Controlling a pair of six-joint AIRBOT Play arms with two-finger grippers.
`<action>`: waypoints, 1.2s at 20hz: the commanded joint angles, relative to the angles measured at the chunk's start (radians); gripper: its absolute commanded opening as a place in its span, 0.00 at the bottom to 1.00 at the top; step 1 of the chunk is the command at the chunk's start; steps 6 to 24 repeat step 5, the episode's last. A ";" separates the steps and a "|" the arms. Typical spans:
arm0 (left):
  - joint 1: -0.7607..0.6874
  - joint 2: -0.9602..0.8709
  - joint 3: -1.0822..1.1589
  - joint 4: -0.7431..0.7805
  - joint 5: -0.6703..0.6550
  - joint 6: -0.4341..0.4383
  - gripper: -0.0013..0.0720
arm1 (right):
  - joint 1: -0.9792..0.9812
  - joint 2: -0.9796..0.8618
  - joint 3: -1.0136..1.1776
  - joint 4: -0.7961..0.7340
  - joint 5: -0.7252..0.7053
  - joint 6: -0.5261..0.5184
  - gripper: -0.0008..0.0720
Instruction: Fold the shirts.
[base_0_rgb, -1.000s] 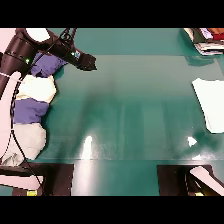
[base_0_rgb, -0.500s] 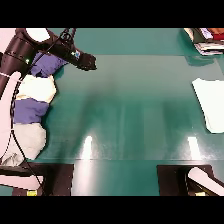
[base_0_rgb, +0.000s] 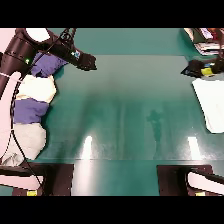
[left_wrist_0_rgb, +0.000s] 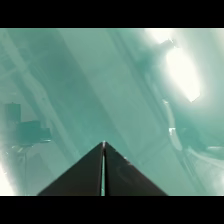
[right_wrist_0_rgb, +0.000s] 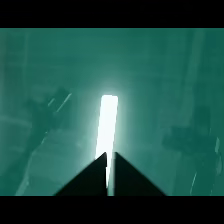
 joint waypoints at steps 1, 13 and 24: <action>0.000 0.000 0.000 0.000 0.000 0.000 0.05 | 0.082 -0.017 0.033 0.002 0.008 -0.004 0.03; 0.000 0.000 0.000 0.000 0.000 0.000 0.05 | 0.080 -0.014 0.033 0.002 0.031 -0.004 0.03; 0.000 0.000 0.000 0.000 0.000 0.000 0.05 | 0.080 -0.014 0.033 0.002 0.031 -0.004 0.03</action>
